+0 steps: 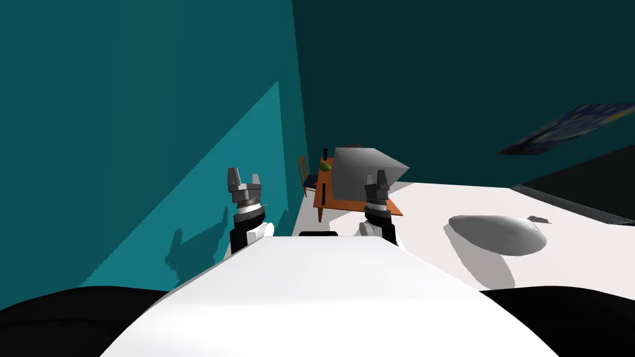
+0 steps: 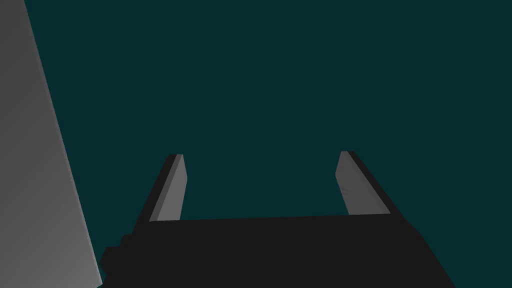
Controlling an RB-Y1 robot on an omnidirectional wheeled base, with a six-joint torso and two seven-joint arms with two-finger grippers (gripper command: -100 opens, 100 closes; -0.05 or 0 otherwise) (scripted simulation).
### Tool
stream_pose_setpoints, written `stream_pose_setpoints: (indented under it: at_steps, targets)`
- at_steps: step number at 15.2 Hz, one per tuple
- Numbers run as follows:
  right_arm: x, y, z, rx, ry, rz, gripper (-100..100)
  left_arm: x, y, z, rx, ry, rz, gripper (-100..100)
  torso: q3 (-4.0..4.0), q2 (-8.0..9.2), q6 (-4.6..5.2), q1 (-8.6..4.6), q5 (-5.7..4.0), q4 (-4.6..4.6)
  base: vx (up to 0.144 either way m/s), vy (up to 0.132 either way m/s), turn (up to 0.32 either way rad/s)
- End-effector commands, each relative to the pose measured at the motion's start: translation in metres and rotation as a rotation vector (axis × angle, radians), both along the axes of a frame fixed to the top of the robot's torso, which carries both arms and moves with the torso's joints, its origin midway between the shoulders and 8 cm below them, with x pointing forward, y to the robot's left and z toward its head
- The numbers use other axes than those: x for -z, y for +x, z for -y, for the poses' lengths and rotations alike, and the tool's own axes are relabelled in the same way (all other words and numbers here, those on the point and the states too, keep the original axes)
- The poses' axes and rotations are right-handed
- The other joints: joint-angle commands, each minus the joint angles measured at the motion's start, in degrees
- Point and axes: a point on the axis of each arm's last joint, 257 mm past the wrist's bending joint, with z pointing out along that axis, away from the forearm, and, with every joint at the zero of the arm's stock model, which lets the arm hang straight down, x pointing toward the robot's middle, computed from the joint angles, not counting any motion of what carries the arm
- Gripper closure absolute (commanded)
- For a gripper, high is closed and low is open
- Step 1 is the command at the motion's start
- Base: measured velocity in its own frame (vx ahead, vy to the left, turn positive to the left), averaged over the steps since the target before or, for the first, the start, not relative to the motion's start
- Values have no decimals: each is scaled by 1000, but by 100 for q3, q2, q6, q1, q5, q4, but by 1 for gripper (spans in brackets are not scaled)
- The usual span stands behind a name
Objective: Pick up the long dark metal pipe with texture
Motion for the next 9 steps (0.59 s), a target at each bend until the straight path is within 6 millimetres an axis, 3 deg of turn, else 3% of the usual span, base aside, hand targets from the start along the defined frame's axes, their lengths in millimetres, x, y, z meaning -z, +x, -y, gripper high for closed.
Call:
stream_pose_setpoints:
  at_steps: [1, 4, 7, 9]
  targets:
    - [9, 6, -11, -24, -50, -20, -100, 0, 0, 0, 0, 0, 0, 0, 0, 0, 0, 0, 0, 0, -25, 0, 146]
    - [22, 13, -24, -51, -111, -45, -100, 0, 0, 0, 0, 0, 0, 0, 8, 15, -3, -6, -1, 3, -54, -12, 203]
    - [42, 21, -42, -84, -191, -79, -100, 0, 0, 0, 0, 0, 0, 0, 20, 37, -7, -9, -2, 7, -100, -18, 328]
    - [63, 28, -63, -122, -285, -105, -100, 0, 0, 0, 0, 0, 0, 0, 22, 39, -4, -10, -2, 8, -93, -6, 319]
